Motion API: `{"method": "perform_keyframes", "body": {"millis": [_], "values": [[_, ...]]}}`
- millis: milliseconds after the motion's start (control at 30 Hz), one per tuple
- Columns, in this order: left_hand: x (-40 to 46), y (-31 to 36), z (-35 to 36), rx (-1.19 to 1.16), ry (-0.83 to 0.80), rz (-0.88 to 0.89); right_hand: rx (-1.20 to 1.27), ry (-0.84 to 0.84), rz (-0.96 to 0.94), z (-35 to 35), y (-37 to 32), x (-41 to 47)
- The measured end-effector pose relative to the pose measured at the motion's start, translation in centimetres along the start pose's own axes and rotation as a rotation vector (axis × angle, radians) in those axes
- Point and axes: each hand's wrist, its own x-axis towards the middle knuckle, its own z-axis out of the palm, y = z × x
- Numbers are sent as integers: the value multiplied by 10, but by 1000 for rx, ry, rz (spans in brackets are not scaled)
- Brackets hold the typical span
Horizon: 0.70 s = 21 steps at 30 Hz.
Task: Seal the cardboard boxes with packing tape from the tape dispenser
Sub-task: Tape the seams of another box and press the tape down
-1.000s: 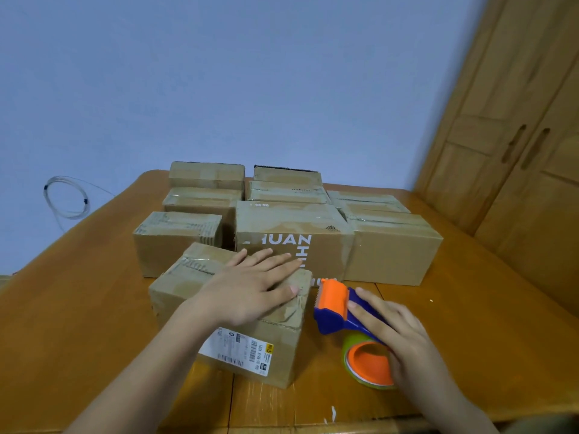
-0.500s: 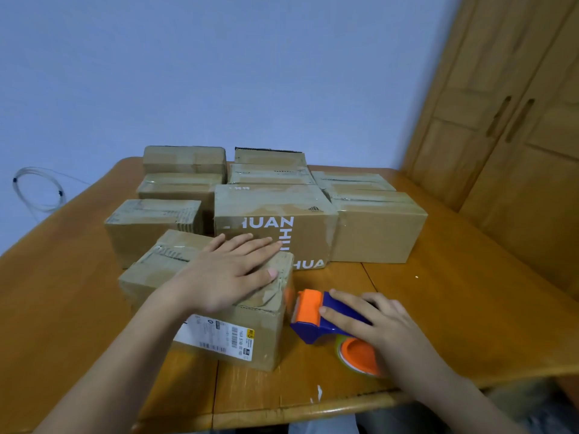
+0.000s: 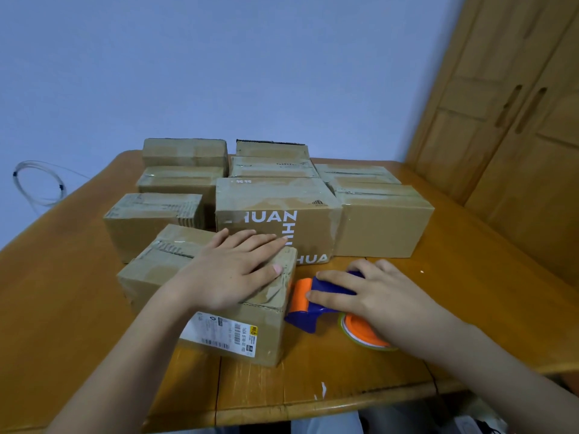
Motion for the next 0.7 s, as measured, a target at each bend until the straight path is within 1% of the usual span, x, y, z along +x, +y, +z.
{"method": "perform_keyframes", "body": {"millis": [67, 167, 233, 300, 367, 400, 467, 500, 600, 700], "values": [[0, 0, 0, 1, -5, -3, 13, -21, -2, -1, 4, 2], [0, 0, -1, 0, -10, -1, 6, -95, 9, -12, 2, 8], [0, 0, 0, 1, -4, -1, 14, -138, -24, -22, -1, 12], [-1, 1, 0, 5, -5, 0, 31, -221, -18, -27, 0, 10], [0, 0, 0, 4, -5, 3, 10, -153, -27, -35, -2, 13], [0, 0, -1, -3, -6, 4, -16, -185, -47, -34, -6, 15], [-2, 1, -2, -25, -9, 0, -29, -318, -123, -23, -17, 17], [-3, 1, -1, -29, -7, 3, -18, -354, -119, -21, -22, 14], [-2, 0, -3, -37, -15, -6, 40, -276, 80, -28, -10, 7], [-2, 1, -4, -31, -10, -13, 19, -317, 193, -34, 2, -5]]}}
